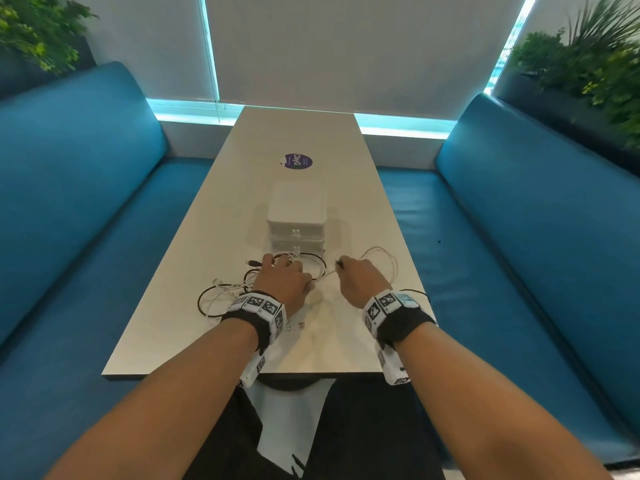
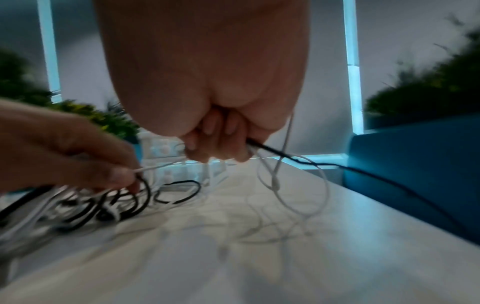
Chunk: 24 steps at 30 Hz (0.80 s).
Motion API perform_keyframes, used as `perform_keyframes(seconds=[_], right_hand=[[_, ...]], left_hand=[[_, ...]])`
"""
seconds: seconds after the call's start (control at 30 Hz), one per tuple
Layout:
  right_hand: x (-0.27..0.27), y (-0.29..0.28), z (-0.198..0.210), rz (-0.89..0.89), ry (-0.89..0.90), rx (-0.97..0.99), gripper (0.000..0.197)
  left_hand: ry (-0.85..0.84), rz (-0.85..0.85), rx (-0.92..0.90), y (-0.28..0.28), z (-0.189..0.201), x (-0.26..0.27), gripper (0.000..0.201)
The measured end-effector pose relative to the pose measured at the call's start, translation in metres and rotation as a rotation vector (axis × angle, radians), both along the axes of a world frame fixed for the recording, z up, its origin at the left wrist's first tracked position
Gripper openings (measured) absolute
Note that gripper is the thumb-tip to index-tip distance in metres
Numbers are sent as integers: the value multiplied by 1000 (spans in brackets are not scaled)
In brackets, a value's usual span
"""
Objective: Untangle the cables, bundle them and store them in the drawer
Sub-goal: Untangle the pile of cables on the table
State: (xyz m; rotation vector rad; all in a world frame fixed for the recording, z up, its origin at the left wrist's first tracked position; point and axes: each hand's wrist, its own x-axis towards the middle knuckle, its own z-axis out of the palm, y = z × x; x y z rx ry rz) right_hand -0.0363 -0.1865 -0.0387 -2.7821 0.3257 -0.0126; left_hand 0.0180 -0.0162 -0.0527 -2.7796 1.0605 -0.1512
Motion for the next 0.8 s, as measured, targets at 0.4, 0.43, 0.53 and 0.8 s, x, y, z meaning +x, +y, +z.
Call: perform_keyframes(seconds=[0.4, 0.43, 0.53, 0.8], right_hand=[[-4, 13, 0, 171, 127, 118, 26], [-6, 8, 0, 158, 130, 126, 26], [-8, -3, 3, 114, 155, 152, 26], [-4, -6, 2, 77, 182, 100, 30]], left_hand=[[14, -42, -65, 13, -4, 1, 42], [17, -42, -72, 15, -4, 1, 42], [37, -37, -100, 14, -3, 3, 42], [-10, -80, -116, -1, 9, -5, 32]])
